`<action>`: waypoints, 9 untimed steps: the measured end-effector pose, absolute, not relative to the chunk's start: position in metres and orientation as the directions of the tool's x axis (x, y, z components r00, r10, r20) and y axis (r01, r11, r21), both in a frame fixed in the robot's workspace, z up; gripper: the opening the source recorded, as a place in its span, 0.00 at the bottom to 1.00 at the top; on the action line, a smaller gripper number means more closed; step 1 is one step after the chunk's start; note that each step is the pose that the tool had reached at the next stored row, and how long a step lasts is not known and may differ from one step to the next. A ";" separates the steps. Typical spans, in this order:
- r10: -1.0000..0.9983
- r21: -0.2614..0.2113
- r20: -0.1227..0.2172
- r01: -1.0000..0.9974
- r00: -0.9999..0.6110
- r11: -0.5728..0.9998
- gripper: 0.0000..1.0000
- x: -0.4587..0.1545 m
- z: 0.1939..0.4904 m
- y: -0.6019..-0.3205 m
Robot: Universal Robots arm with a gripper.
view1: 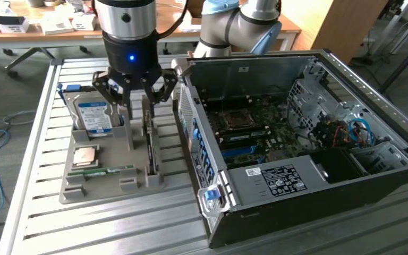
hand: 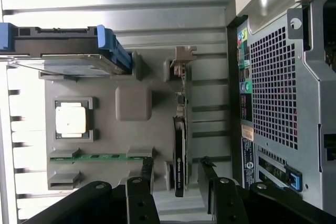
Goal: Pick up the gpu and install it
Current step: 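Pick up the gpu and move the gpu toward the slot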
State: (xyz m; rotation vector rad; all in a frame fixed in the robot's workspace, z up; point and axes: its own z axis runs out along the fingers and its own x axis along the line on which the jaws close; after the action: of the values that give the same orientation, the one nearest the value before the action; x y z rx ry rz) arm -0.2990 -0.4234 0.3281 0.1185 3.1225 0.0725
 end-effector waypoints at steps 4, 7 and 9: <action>0.076 0.051 -0.014 0.075 -0.997 0.996 0.47 -0.299 0.328 -0.426; 0.076 0.052 -0.014 0.075 -0.997 0.996 0.47 -0.299 0.328 -0.427; 0.076 0.052 -0.014 0.076 -0.997 0.996 0.47 -0.299 0.328 -0.427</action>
State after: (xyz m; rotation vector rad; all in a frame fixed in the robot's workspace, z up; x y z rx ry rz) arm -0.2990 -0.4268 0.3280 0.1188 3.1224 0.0800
